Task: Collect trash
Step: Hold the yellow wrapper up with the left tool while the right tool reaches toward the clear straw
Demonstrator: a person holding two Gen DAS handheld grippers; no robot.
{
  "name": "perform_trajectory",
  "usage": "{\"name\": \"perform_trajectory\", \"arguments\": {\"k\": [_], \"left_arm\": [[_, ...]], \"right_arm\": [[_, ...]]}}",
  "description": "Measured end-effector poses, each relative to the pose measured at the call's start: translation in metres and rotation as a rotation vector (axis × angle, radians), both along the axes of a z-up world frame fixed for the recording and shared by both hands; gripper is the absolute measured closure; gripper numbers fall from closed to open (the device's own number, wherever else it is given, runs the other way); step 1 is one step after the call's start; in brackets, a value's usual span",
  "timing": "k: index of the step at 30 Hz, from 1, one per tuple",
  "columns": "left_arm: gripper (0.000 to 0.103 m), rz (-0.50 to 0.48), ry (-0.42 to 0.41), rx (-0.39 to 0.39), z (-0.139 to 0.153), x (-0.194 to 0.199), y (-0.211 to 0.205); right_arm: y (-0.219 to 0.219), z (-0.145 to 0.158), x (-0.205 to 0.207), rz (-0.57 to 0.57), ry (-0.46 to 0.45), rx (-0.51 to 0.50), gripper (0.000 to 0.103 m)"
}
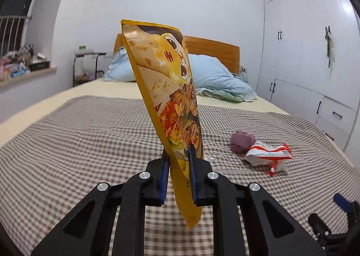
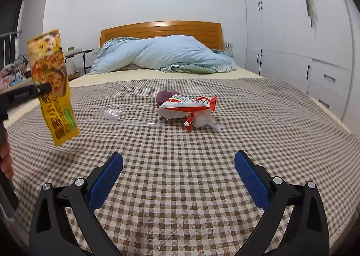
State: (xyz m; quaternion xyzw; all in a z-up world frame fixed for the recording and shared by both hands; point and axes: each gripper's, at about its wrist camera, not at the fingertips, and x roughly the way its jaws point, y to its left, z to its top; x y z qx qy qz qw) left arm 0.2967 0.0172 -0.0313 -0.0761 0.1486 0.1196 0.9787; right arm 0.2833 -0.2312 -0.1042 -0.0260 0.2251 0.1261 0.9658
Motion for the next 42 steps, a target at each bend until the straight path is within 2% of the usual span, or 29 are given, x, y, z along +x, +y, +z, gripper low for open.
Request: {"name": "perform_trajectory", "arguments": {"k": [6, 15, 23, 28, 33, 42], "left_arm": [[0.090, 0.046, -0.016, 0.090, 0.005, -0.008, 0.002], [0.090, 0.058, 0.008, 0.121, 0.000, -0.007, 0.006], [0.089, 0.086, -0.031, 0.197, 0.006, -0.014, 0.004], [0.089, 0.080, -0.027, 0.183, 0.006, -0.011, 0.010], [0.090, 0.085, -0.037, 0.193, 0.009, -0.006, 0.012], [0.090, 0.079, -0.029, 0.134, 0.012, 0.009, 0.028]], "right_arm": [[0.004, -0.001, -0.004, 0.029, -0.006, -0.010, 0.008], [0.010, -0.004, -0.003, 0.046, 0.015, -0.020, 0.008], [0.019, -0.005, -0.002, 0.045, 0.021, -0.063, 0.008], [0.031, -0.003, 0.000, 0.020, -0.001, -0.143, 0.008], [0.047, 0.002, 0.013, 0.050, -0.054, -0.285, 0.008], [0.083, 0.008, 0.036, 0.126, -0.147, -0.466, 0.008]]}}
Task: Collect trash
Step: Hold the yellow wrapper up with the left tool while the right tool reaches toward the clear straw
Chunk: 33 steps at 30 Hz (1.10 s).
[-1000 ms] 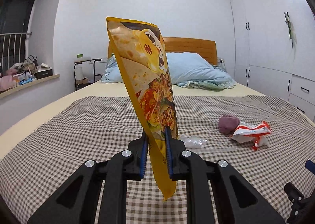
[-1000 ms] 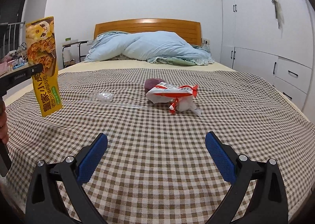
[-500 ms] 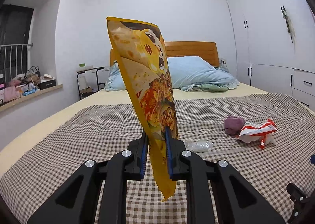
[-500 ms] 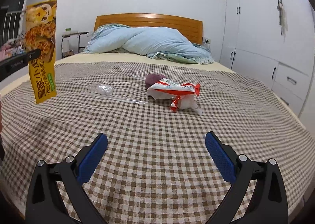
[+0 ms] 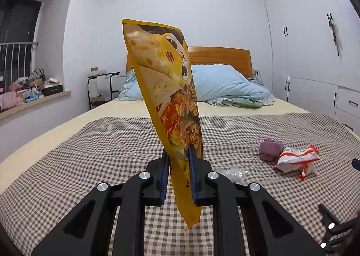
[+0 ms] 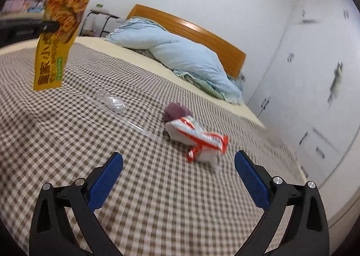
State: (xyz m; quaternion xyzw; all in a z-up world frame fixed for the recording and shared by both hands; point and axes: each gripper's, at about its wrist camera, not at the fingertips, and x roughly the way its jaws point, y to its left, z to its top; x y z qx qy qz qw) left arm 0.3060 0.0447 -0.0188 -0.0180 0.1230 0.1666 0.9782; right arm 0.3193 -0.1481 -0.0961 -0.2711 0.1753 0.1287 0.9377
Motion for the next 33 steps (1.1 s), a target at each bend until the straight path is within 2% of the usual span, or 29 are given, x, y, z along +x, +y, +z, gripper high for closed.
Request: {"name": "perform_trajectory", "arguments": {"k": [8, 16, 22, 28, 33], "left_arm": [[0.090, 0.010, 0.014, -0.061, 0.001, 0.022, 0.020], [0.090, 0.041, 0.012, -0.051, 0.000, 0.042, 0.036], [0.090, 0.043, 0.028, -0.055, -0.005, 0.051, 0.039], [0.090, 0.044, 0.037, -0.019, -0.008, 0.054, 0.038], [0.090, 0.041, 0.045, -0.044, -0.010, 0.055, 0.044]], "right_arm": [[0.030, -0.004, 0.028, 0.058, -0.016, -0.098, 0.008], [0.058, -0.024, 0.063, 0.127, 0.000, -0.188, 0.008], [0.069, -0.039, 0.081, 0.172, 0.032, -0.215, 0.008], [0.072, -0.052, 0.089, 0.187, 0.057, -0.209, 0.008], [0.078, -0.060, 0.094, 0.199, 0.073, -0.230, 0.008]]}}
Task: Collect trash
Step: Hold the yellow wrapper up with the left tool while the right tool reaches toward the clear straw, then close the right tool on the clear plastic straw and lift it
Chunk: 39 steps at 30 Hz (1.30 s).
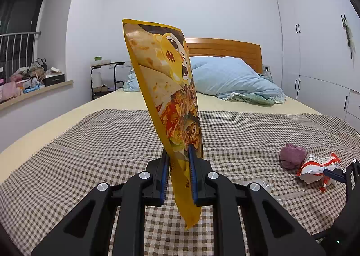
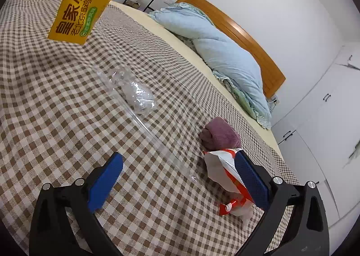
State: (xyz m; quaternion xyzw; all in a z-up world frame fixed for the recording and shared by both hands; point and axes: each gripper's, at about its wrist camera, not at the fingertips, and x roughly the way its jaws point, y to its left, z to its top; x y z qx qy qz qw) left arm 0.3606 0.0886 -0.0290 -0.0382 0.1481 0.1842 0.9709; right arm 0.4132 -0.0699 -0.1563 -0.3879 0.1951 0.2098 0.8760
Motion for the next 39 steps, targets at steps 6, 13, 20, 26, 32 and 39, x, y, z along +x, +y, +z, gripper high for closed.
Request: {"name": "perform_trajectory", "arguments": {"k": [6, 13, 20, 26, 32, 39], "left_arm": [[0.090, -0.010, 0.004, -0.041, -0.003, 0.002, 0.008], [0.090, -0.018, 0.011, -0.038, -0.005, 0.006, 0.007], [0.090, -0.043, 0.029, -0.029, -0.008, 0.008, 0.003], [0.089, -0.051, 0.030, -0.024, -0.006, 0.003, 0.003], [0.089, -0.048, 0.028, -0.025, -0.005, -0.012, 0.003], [0.090, -0.043, 0.005, -0.020, -0.001, -0.041, 0.001]], "right_arm": [[0.000, -0.007, 0.016, -0.003, 0.016, -0.002, 0.008], [0.021, -0.011, 0.049, 0.016, 0.070, -0.022, 0.008], [0.039, -0.011, 0.088, 0.096, 0.380, 0.066, 0.061], [0.039, -0.008, 0.069, 0.121, 0.432, 0.088, 0.097], [0.024, -0.001, 0.039, 0.119, 0.405, 0.141, 0.098], [0.023, 0.014, 0.004, 0.096, 0.351, 0.167, 0.098]]}}
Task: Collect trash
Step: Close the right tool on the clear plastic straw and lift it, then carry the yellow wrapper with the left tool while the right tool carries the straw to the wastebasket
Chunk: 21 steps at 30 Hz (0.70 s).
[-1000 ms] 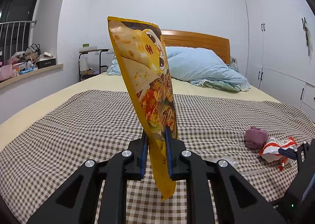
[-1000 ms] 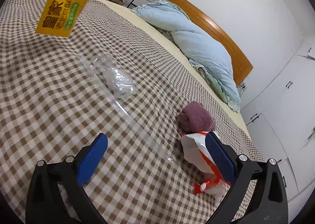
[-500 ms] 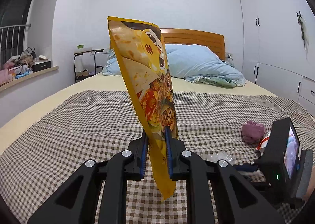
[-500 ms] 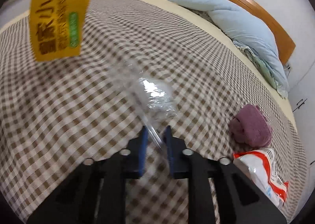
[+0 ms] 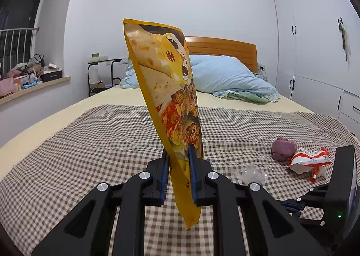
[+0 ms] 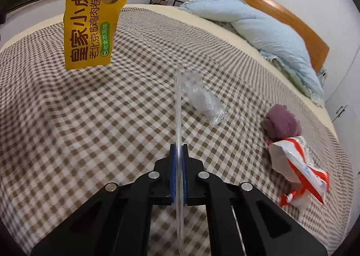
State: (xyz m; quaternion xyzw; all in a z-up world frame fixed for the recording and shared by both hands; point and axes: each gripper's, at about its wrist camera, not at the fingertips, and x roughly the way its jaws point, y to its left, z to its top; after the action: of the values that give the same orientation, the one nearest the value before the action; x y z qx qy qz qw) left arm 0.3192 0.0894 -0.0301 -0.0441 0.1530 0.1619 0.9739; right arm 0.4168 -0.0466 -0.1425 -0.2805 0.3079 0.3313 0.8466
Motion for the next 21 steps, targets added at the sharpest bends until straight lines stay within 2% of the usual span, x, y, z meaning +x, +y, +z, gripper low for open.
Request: {"name": "perform_trajectory", "arguments": {"k": [5, 8, 13, 21], "left_arm": [[0.089, 0.000, -0.013, 0.013, 0.004, -0.018, -0.002], [0.089, -0.009, -0.031, -0.002, 0.009, -0.028, -0.003], [0.089, -0.002, -0.067, -0.012, 0.013, -0.047, -0.003], [0.089, -0.020, -0.086, -0.029, 0.015, -0.073, -0.008]], "right_arm": [[-0.007, 0.024, -0.021, -0.058, -0.037, 0.056, 0.098], [-0.008, 0.032, -0.035, -0.087, -0.055, 0.044, 0.098], [-0.019, 0.050, -0.062, -0.129, -0.057, 0.098, 0.098], [-0.029, 0.058, -0.090, -0.150, -0.075, 0.130, 0.098]]}}
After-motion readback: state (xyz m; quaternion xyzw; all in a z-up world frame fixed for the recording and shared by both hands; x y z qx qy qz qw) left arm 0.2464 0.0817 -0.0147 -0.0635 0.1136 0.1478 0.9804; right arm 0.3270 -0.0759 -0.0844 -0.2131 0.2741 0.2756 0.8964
